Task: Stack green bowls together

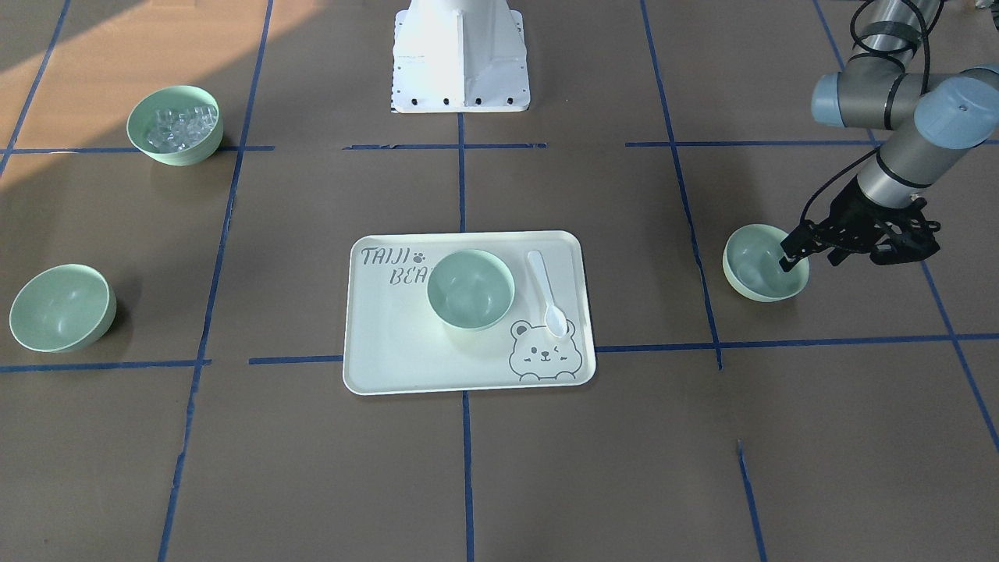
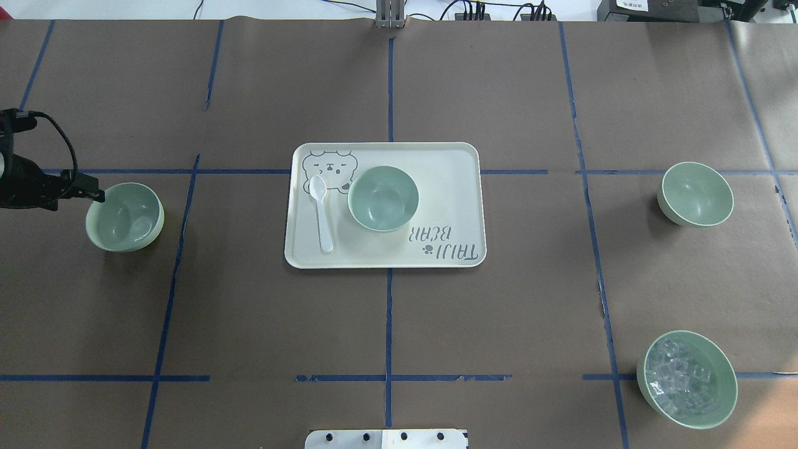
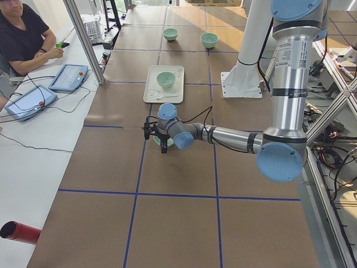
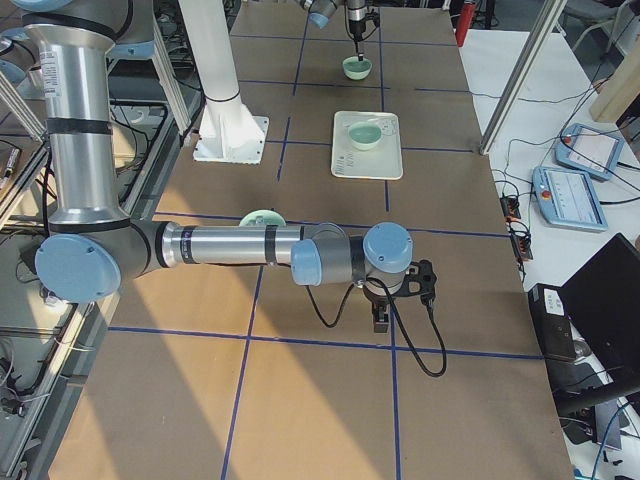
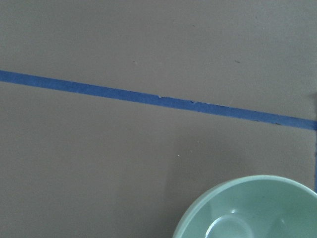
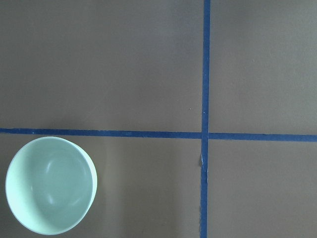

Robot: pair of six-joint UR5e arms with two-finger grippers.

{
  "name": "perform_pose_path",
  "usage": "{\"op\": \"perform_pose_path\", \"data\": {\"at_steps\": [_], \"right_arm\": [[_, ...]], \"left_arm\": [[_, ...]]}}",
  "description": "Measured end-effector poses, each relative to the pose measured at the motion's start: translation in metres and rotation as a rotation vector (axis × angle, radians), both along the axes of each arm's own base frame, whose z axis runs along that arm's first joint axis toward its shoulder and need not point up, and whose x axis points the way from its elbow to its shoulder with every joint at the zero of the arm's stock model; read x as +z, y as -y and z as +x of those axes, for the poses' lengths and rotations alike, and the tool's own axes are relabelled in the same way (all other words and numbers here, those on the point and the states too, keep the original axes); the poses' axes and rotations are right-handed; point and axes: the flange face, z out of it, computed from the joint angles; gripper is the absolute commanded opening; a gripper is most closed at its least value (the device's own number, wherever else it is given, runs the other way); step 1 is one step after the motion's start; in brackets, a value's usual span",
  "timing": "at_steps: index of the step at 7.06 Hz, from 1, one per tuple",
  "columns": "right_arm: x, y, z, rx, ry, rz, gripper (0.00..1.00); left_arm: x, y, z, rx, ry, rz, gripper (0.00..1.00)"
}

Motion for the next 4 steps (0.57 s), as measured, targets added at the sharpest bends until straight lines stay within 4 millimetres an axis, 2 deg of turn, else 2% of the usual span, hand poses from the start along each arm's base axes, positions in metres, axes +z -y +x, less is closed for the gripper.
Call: {"op": "perform_pose_path", "data": {"at_steps": [1,3,4], "right_arm": [[-0.005,0.002,-0.005,0.015,0.007,-0.021,1.00],[-0.026,0.005,-0.020,0.041,0.016,-0.048,1.00],[-0.037,0.006,-0.027,0.045,0.020,-0.051,1.00]], "left_arm": [[0.006,-0.002,0.007,-0.005,0.006,-0.002,0.70],[0.016,-0.004,0.011,-0.009,0.008,-0.002,0.07],[0.015,-0.004,0.012,-0.010,0.005,0.001,0.00]]}}
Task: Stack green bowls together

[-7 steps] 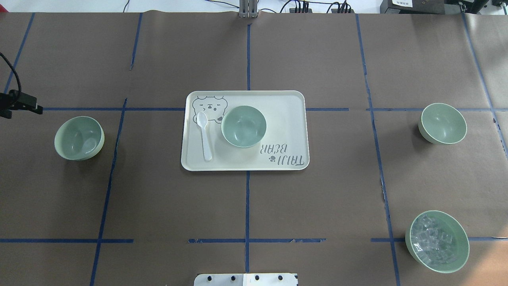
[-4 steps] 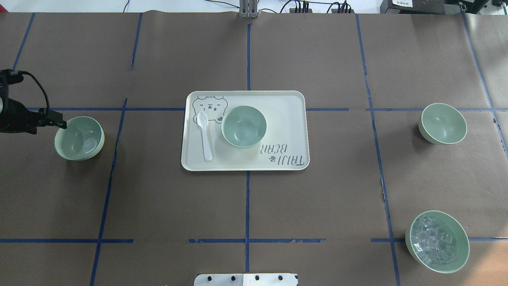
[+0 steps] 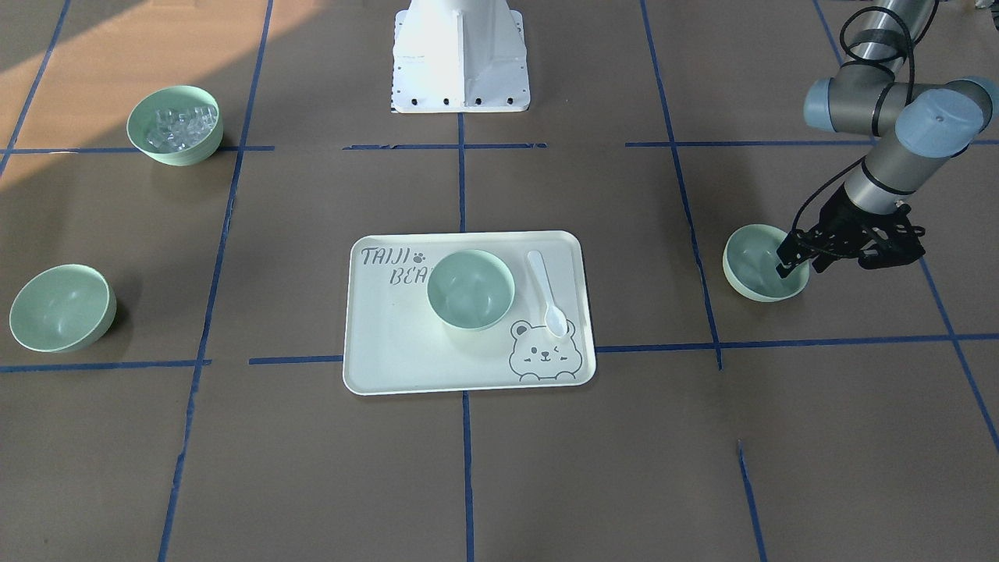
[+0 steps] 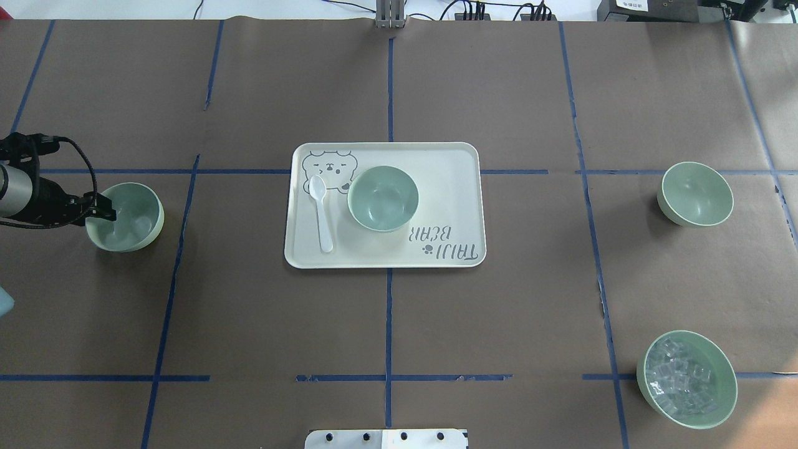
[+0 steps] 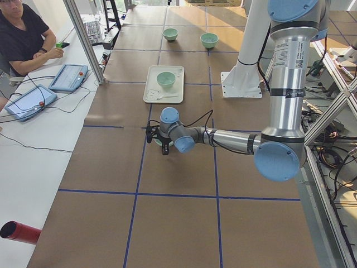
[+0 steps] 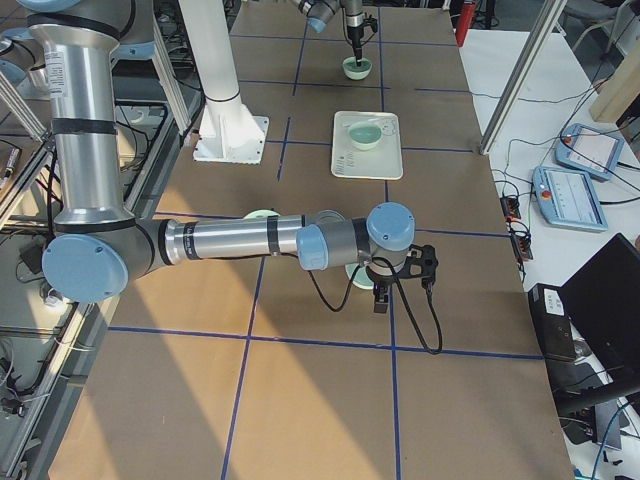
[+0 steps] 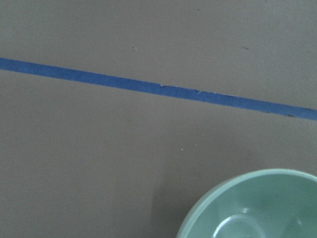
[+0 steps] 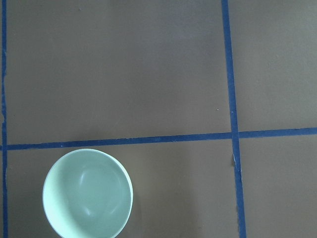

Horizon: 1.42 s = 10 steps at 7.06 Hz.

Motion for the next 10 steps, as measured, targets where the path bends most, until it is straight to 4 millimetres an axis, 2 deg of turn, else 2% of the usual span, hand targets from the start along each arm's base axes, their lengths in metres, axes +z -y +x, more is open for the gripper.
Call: {"op": "perform_pose_path", "data": {"at_steps": [2,4,6,7,8,10], "right_arm": [[-0.013,0.002,-0.012,-0.007,0.003,0.004,1.00],[-0.021,0.007,-0.025,-0.023,0.004,0.010,1.00],[-0.031,0.012,-0.053,0.000,0.008,0.023,1.00],[-0.030,0.009,-0.080,0.022,-0.007,0.033,1.00],[-0.019,0.003,-0.105,0.035,-0.026,0.044,1.00],[0.029,-0.009,-0.136,0.037,-0.020,0.067,1.00]], "left_arm": [[-0.005,-0.001,0.000,0.002,-0.011,0.003,0.00],[-0.025,-0.004,-0.006,0.008,-0.042,-0.009,0.00],[-0.064,-0.002,-0.023,0.020,-0.086,-0.048,0.00],[-0.091,0.002,-0.028,0.005,-0.095,-0.064,0.00],[-0.124,0.011,-0.026,-0.023,-0.109,-0.087,0.00],[-0.174,0.030,-0.014,-0.088,-0.151,-0.137,0.00]]}}
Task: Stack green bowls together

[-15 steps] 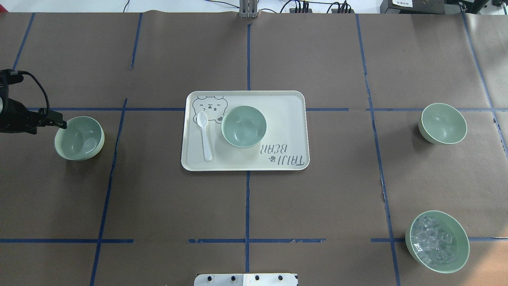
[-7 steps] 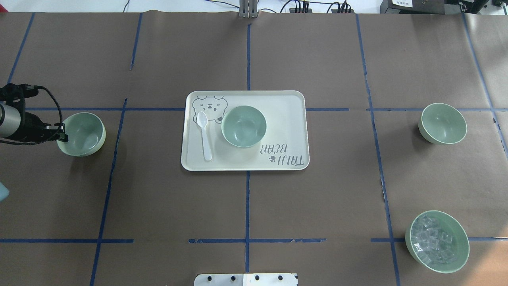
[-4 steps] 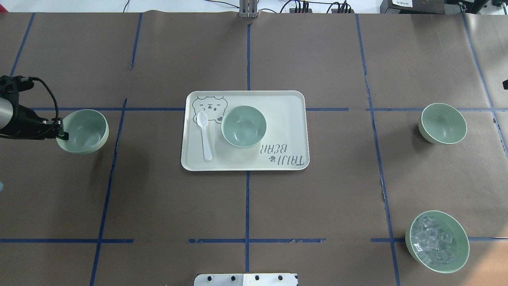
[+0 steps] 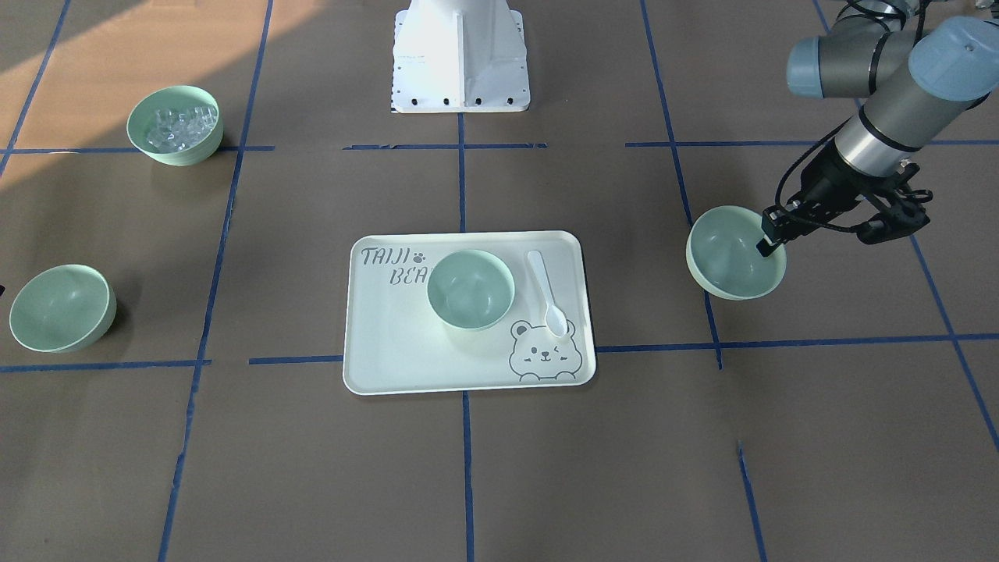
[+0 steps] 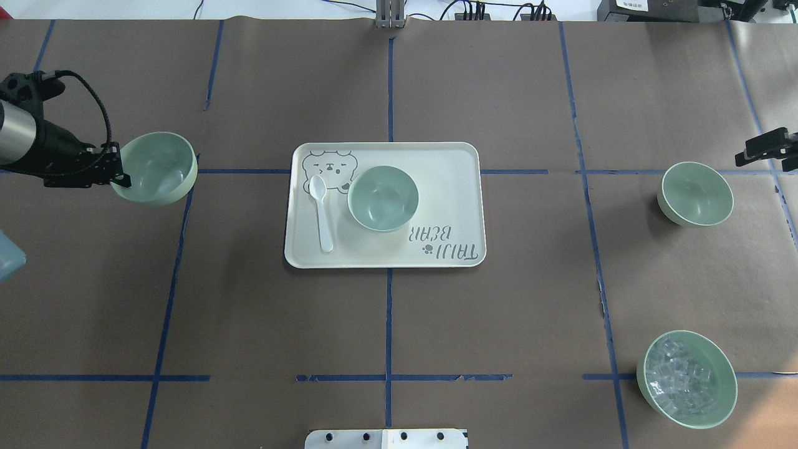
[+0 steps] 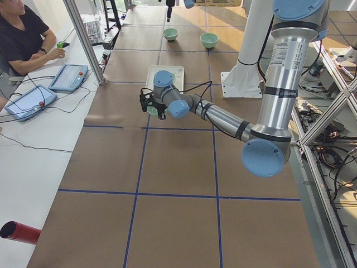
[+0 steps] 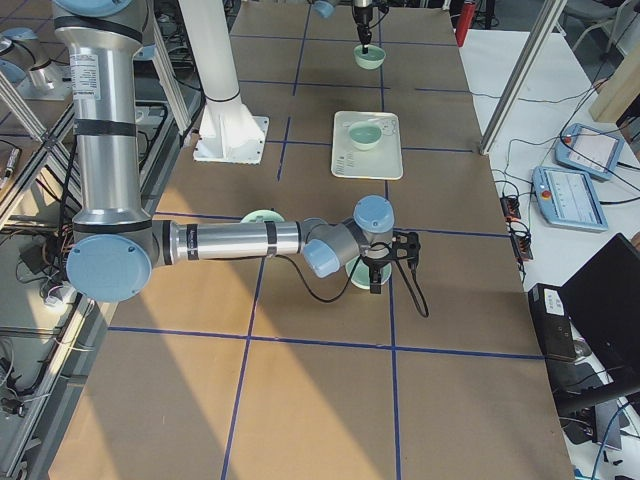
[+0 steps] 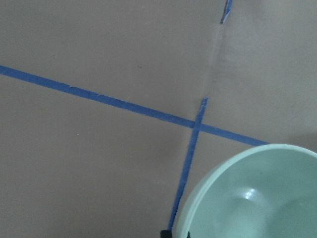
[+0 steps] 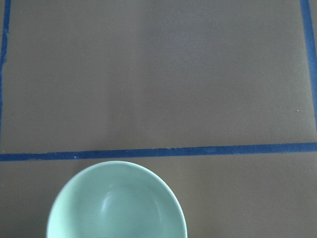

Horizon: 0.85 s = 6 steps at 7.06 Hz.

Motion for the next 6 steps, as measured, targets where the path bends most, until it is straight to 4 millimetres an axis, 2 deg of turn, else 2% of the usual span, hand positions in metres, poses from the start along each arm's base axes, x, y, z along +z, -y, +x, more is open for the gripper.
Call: {"op": "perform_pose_path", "data": {"at_steps": [2,3,4,5,6], "right_arm": [[0.035,-0.010,-0.033,-0.025,-0.015,0.017,0.98],[0.044,-0.014,-0.044,-0.038,-0.024,0.021,0.67],[0.050,-0.016,-0.049,-0.045,-0.028,0.019,0.05],[0.052,-0.017,-0.052,-0.045,-0.028,0.012,0.00],[0.052,-0.017,-0.053,-0.044,-0.026,0.010,0.00]], "left_arm": [[-0.031,0.011,0.007,-0.037,-0.025,-0.029,0.00],[-0.039,0.014,0.009,-0.044,-0.032,-0.034,0.00],[-0.044,0.015,0.010,-0.050,-0.038,-0.038,0.00],[-0.050,0.016,0.013,-0.058,-0.047,-0.049,0.00],[-0.056,0.018,0.017,-0.068,-0.057,-0.064,0.00]]}}
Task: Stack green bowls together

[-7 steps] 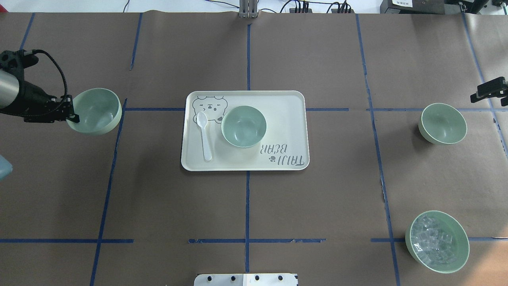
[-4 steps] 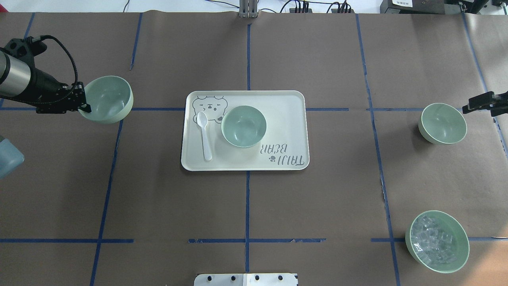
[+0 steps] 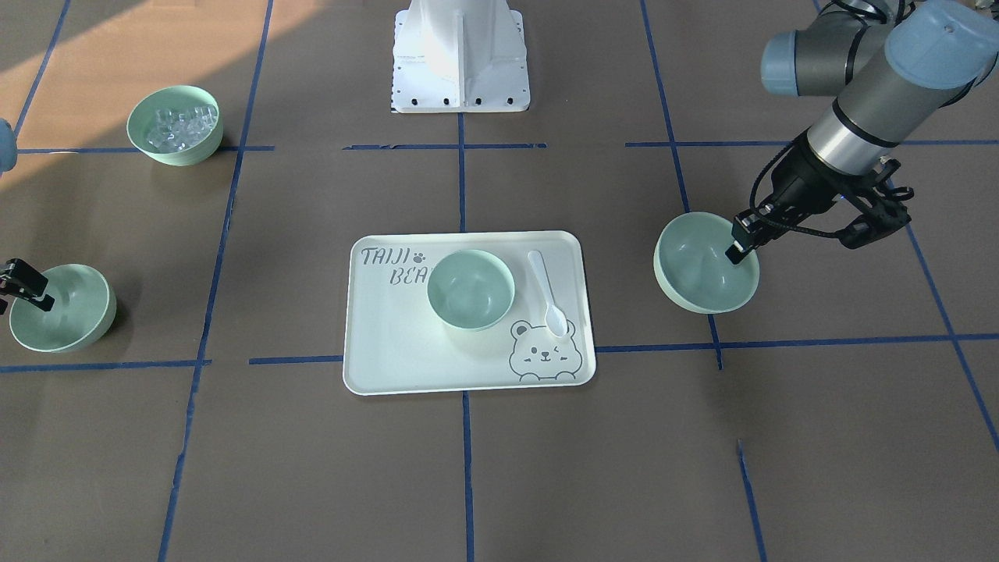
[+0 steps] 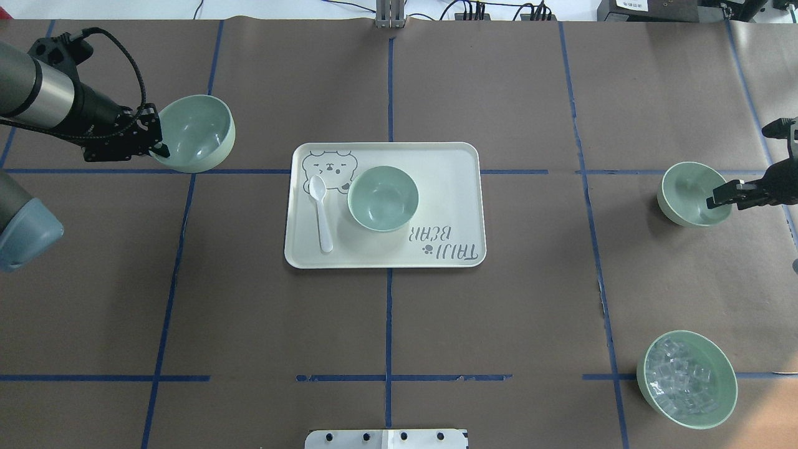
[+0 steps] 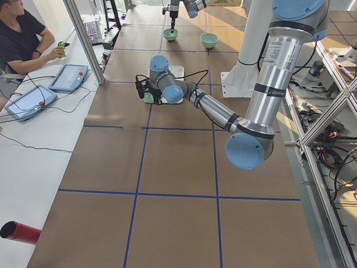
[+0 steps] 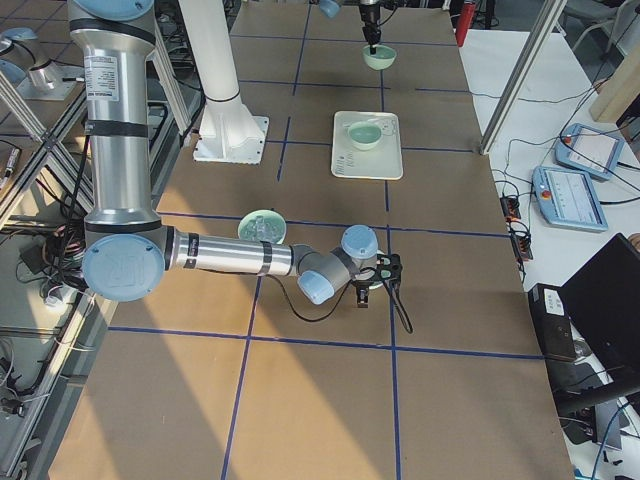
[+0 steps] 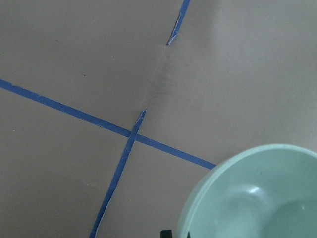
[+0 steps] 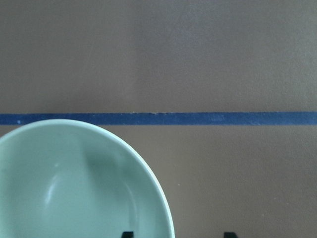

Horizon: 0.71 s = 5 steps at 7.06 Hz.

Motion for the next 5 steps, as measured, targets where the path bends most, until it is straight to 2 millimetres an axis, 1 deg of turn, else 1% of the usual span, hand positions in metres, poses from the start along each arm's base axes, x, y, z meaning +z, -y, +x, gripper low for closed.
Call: {"op": "perform_pose_path", "data": {"at_steps": [1,2,3,5], "right_arm": [[-0.003,0.001,-0.001,-0.001,0.006,0.004,0.00],[-0.008,0.003,-0.003,-0.009,0.020,0.006,0.00],[-0.013,0.003,-0.005,-0.025,0.044,0.000,0.00],[-0.023,0.008,-0.005,-0.041,0.082,-0.004,0.00]], "left_arm": [[-0.007,0.001,0.008,-0.012,-0.010,-0.016,0.00],[-0.016,-0.001,0.025,-0.025,-0.014,-0.029,0.00],[-0.028,-0.008,0.051,-0.038,-0.018,-0.044,0.00],[-0.062,-0.029,0.112,-0.040,-0.048,-0.072,0.00]]}}
